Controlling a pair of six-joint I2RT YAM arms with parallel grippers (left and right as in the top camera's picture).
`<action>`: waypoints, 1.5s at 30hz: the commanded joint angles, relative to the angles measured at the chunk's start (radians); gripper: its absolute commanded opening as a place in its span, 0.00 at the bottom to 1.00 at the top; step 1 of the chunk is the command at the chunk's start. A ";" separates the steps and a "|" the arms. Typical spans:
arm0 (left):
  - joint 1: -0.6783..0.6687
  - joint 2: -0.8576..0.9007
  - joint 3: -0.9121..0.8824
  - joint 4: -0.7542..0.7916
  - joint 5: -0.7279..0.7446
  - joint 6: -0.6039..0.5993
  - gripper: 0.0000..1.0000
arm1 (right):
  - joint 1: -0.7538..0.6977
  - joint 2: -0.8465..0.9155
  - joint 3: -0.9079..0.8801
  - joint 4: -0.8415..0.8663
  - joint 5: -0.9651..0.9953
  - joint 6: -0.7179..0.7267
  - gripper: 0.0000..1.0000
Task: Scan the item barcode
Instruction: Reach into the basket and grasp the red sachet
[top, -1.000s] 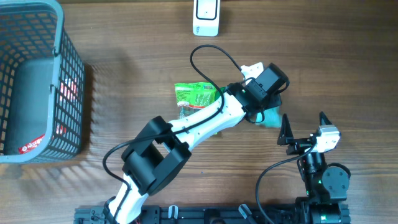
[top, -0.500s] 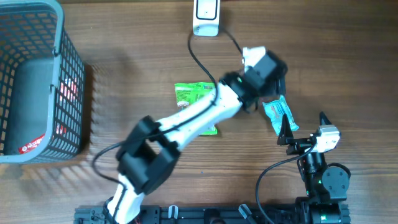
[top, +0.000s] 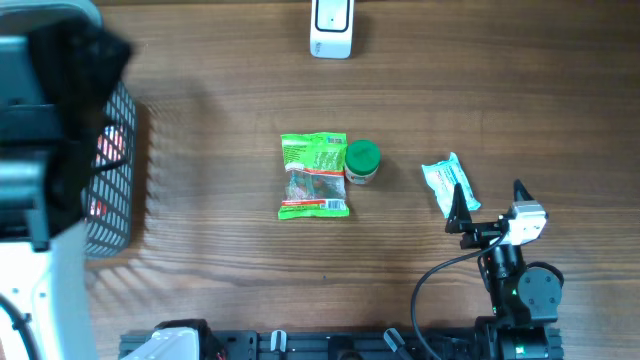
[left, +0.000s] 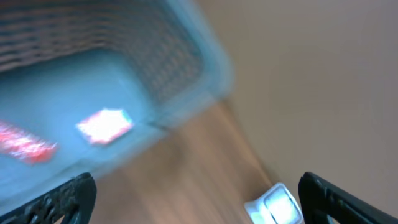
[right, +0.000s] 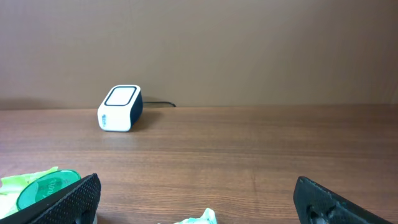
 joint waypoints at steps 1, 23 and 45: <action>0.289 0.032 -0.030 -0.069 0.158 -0.201 1.00 | 0.004 -0.006 -0.001 0.003 0.014 0.009 1.00; 0.467 0.711 -0.258 0.198 0.375 -0.207 0.84 | 0.004 -0.006 -0.001 0.003 0.014 0.008 1.00; 0.473 0.816 -0.257 0.235 0.490 -0.173 1.00 | 0.004 -0.006 -0.001 0.003 0.014 0.008 1.00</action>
